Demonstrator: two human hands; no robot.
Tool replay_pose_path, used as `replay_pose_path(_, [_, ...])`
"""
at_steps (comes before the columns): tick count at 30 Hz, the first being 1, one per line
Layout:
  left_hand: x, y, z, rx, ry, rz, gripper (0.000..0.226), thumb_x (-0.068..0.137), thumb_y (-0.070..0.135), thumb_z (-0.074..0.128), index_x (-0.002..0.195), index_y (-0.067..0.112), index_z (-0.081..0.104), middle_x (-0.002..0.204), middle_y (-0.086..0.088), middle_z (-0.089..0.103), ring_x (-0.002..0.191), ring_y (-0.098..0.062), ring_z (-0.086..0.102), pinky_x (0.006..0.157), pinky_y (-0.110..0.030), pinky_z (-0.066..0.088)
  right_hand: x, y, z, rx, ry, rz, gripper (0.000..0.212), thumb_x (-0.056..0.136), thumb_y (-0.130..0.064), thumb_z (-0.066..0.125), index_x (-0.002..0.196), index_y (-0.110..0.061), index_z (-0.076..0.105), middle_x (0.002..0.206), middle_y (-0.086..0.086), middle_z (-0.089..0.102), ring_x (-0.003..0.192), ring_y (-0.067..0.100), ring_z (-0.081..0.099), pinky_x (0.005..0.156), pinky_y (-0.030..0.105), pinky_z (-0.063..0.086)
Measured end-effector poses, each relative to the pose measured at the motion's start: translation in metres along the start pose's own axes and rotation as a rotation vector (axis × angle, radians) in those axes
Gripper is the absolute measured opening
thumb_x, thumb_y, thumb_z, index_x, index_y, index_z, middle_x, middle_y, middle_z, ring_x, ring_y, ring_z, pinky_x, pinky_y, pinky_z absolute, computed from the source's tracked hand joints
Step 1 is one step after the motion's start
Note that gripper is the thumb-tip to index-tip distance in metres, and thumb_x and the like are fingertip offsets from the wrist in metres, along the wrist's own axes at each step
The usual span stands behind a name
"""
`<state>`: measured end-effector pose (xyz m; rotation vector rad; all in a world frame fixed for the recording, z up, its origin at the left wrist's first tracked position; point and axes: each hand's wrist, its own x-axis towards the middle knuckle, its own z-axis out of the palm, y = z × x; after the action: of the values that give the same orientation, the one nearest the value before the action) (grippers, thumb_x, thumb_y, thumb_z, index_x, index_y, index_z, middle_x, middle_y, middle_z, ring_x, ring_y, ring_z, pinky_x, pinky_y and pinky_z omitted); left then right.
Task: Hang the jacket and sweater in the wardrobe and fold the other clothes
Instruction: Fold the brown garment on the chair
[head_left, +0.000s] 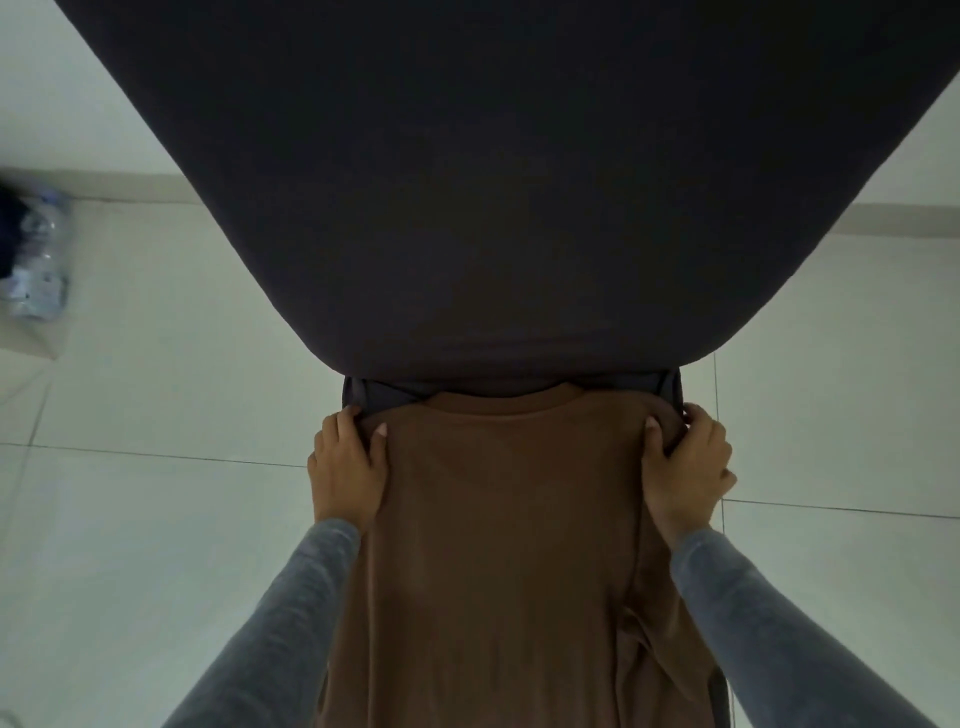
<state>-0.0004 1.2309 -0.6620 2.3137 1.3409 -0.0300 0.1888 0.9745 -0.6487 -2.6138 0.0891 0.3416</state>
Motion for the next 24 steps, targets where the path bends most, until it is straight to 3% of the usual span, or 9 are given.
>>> replay_pose_path(6, [-0.033,-0.010,0.008,-0.107,-0.006,-0.085,0.051,0.098,0.027,0.041,0.144,0.008,0.030,0.149,-0.014,0.030,0.134,-0.034,0.033,0.106,-0.052,0.033,-0.047,0.027,0.001,0.042,0.049,0.286,0.052,0.098,-0.039,0.040,0.139,-0.007,0.036,0.140,0.015,0.044,0.128,0.034,0.039,0.106,0.052,0.024])
replay_pose_path(10, [-0.049,-0.001,0.017,0.050,0.007,0.189,0.054,0.097,0.034,0.033,0.144,0.006,0.032,0.151,-0.020,0.027,0.140,-0.034,0.023,0.112,-0.050,0.025,-0.057,0.037,0.001,0.090,0.044,0.521,0.049,0.097,-0.042,0.041,0.129,-0.005,0.047,0.127,0.016,0.055,0.119,0.036,0.048,0.104,0.051,0.025])
replay_pose_path(12, [-0.056,0.005,0.025,0.132,-0.047,0.323,0.056,0.097,0.037,0.029,0.145,0.009,0.033,0.151,-0.019,0.028,0.142,-0.032,0.019,0.114,-0.050,0.019,-0.055,0.037,0.000,0.107,0.074,0.507,0.036,0.097,-0.037,0.043,0.112,-0.006,0.055,0.113,0.013,0.060,0.107,0.035,0.054,0.100,0.048,0.027])
replay_pose_path(15, [-0.064,0.011,0.038,0.176,-0.120,0.345,0.058,0.098,0.045,0.020,0.146,0.013,0.029,0.153,-0.017,0.025,0.142,-0.033,0.018,0.113,-0.053,0.016,-0.047,0.034,-0.006,0.108,0.126,0.428,0.021,0.097,-0.026,0.045,0.097,-0.007,0.054,0.100,0.012,0.061,0.099,0.034,0.054,0.094,0.046,0.029])
replay_pose_path(20, [-0.065,0.010,0.048,0.236,-0.144,0.305,0.060,0.098,0.046,0.016,0.148,0.014,0.026,0.154,-0.017,0.021,0.142,-0.035,0.016,0.111,-0.055,0.013,-0.038,0.037,-0.018,0.070,0.176,0.333,0.022,0.098,-0.023,0.043,0.100,-0.005,0.055,0.102,0.014,0.061,0.101,0.035,0.051,0.089,0.045,0.034])
replay_pose_path(24, [-0.064,0.008,0.048,0.279,-0.141,0.329,0.060,0.097,0.046,0.018,0.147,0.013,0.028,0.152,-0.018,0.025,0.141,-0.036,0.020,0.110,-0.054,0.016,-0.028,0.036,-0.029,0.141,0.213,0.307,0.023,0.099,-0.022,0.042,0.102,-0.002,0.054,0.107,0.015,0.054,0.089,0.028,0.050,0.075,0.038,0.037])
